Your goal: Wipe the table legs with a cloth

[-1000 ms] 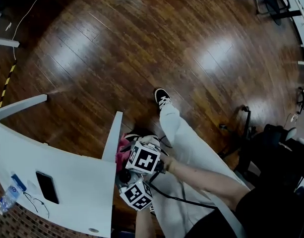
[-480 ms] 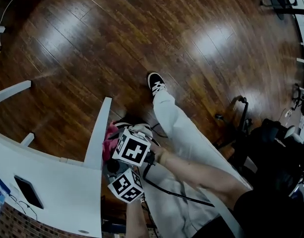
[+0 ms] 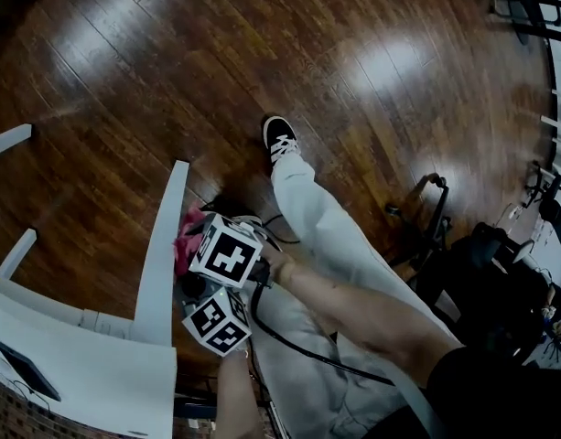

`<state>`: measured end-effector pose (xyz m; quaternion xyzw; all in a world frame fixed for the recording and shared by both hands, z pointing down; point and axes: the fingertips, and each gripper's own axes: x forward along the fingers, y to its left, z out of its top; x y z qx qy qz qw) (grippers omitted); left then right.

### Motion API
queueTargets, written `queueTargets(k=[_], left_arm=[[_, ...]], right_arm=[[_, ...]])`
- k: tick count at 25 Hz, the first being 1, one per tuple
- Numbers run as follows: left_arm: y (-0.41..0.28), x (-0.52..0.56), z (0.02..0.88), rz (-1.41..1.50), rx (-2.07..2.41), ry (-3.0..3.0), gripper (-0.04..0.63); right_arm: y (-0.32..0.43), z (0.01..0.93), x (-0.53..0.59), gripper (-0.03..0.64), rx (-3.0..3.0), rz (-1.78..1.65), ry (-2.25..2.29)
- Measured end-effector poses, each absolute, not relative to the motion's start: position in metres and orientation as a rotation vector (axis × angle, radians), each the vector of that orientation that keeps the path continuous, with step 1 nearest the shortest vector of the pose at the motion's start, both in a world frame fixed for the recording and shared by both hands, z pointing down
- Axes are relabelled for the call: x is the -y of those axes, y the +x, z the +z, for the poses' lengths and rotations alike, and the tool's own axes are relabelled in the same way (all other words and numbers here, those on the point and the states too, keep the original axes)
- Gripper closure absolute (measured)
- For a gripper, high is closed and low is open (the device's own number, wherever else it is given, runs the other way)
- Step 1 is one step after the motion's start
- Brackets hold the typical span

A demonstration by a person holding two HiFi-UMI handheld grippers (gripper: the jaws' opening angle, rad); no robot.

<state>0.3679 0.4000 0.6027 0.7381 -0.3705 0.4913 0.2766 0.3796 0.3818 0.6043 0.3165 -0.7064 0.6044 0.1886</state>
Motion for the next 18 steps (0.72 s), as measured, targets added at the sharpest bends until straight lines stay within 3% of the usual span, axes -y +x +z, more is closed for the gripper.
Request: queueTargets(k=[18], left_arm=[[0.379,-0.399,0.709,1.378,0.926,1.948,0.594]], right_arm=[[0.387,0.713,-0.381,0.552,1.961,1.698,0.785]])
